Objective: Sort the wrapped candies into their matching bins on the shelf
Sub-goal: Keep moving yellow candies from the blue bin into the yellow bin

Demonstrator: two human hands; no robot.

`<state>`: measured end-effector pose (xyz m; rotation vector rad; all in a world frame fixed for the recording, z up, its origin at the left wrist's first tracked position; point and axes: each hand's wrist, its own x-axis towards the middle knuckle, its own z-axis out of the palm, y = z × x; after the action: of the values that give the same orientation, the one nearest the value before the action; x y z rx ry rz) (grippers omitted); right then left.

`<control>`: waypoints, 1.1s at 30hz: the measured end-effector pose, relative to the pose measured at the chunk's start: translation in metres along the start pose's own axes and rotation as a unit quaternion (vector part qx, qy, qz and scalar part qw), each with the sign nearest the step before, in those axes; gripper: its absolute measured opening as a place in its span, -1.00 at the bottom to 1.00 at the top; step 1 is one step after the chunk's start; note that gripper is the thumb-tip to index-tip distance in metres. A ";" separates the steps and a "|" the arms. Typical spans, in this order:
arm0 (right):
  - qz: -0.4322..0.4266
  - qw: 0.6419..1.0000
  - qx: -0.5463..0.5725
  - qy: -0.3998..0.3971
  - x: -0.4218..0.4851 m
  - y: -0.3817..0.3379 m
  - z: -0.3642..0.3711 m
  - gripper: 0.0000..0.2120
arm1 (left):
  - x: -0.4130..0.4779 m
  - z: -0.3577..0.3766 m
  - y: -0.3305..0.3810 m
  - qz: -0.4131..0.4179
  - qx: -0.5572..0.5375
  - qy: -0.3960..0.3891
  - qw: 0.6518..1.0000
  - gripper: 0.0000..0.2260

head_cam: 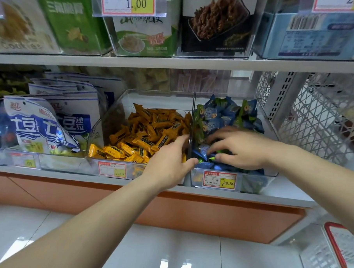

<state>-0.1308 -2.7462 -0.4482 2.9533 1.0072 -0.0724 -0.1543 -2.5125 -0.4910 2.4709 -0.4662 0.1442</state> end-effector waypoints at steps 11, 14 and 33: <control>0.025 0.999 -0.022 0.027 -0.027 -0.002 -0.008 -0.68 | 0.001 -0.001 -0.003 -0.012 0.006 -0.010 1.000 -0.38; 0.017 0.996 -0.053 0.067 -0.015 -0.015 -0.018 -0.58 | 0.001 -0.001 -0.001 -0.007 0.007 -0.009 1.000 -0.39; 0.007 0.997 0.022 0.073 -0.009 -0.009 0.006 -0.78 | 0.002 -0.005 -0.001 -0.013 -0.009 -0.022 1.000 -0.40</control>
<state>-0.1437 -2.7449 -0.4539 3.0430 1.0136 0.1251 -0.1525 -2.5096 -0.4870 2.4654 -0.4530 0.0750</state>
